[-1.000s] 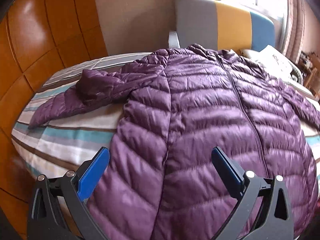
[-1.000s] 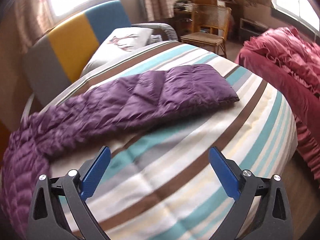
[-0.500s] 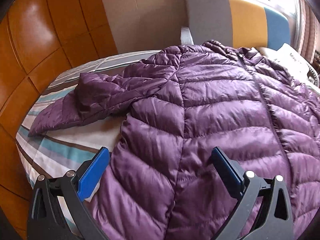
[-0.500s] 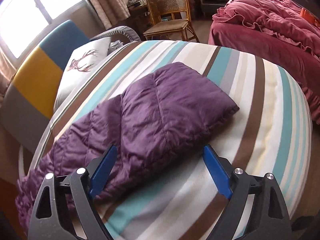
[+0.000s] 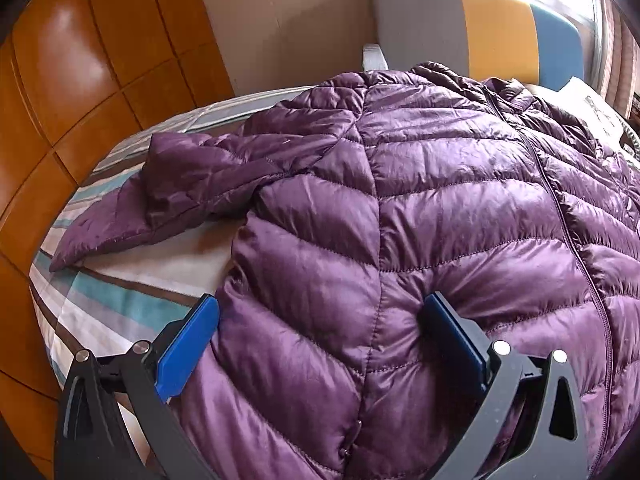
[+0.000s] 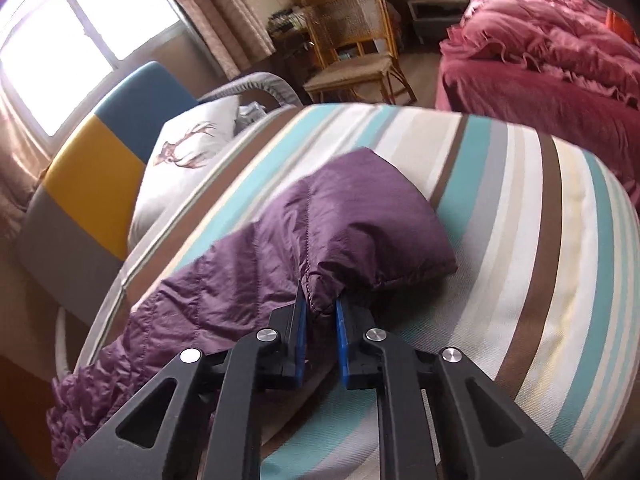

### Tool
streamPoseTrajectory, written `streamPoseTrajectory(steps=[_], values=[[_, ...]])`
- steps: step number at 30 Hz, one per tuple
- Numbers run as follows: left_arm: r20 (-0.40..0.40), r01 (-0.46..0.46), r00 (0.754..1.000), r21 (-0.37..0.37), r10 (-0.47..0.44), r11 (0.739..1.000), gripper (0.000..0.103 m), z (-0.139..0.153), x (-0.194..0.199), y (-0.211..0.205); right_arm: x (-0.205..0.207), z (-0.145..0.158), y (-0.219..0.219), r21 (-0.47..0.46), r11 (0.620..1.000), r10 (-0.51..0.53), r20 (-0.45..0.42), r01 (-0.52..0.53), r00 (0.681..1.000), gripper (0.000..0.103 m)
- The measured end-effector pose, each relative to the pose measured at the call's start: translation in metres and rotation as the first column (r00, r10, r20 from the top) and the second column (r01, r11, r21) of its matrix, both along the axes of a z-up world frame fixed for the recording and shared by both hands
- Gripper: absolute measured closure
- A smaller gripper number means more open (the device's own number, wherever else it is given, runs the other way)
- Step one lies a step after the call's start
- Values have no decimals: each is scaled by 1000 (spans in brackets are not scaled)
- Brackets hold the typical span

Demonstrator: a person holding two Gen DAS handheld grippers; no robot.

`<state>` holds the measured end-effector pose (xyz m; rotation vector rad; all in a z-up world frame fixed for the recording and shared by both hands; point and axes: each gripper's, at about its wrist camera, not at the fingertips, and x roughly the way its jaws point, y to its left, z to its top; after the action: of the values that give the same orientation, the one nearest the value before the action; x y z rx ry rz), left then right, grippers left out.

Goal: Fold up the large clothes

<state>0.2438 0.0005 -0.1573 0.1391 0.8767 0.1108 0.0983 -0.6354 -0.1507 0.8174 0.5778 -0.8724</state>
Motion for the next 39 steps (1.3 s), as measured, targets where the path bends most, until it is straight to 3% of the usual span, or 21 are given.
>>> streamPoseTrajectory(steps=[5, 10, 15, 20, 27, 31, 37, 39], values=[[18, -16, 1000, -7, 17, 1000, 2, 7, -5, 5, 12, 28, 27, -109, 991, 74, 2, -73, 997, 91], [66, -70, 996, 65, 66, 995, 2, 20, -6, 18, 28, 59, 62, -254, 952, 174, -10, -171, 985, 92], [34, -84, 996, 33, 82, 996, 2, 18, 2, 33, 58, 87, 112, -373, 876, 308, -54, -305, 950, 92], [28, -86, 996, 17, 85, 996, 2, 13, -3, 36, 97, 103, 178, -428, 783, 465, -78, -451, 882, 92], [-29, -84, 996, -69, 83, 994, 2, 2, -6, 49, 146, 92, 293, -450, 621, 654, -153, -641, 741, 92], [-39, -82, 996, -196, 76, 977, 2, -6, -10, 63, 173, 76, 353, -433, 502, 741, -231, -749, 630, 92], [-43, -75, 997, -216, 68, 974, 2, -5, -12, 65, 191, 41, 410, -364, 324, 820, -352, -873, 451, 92], [-54, -88, 996, -246, 77, 965, 2, -3, -11, 68, 194, 30, 423, -311, 276, 831, -398, -909, 388, 83]])
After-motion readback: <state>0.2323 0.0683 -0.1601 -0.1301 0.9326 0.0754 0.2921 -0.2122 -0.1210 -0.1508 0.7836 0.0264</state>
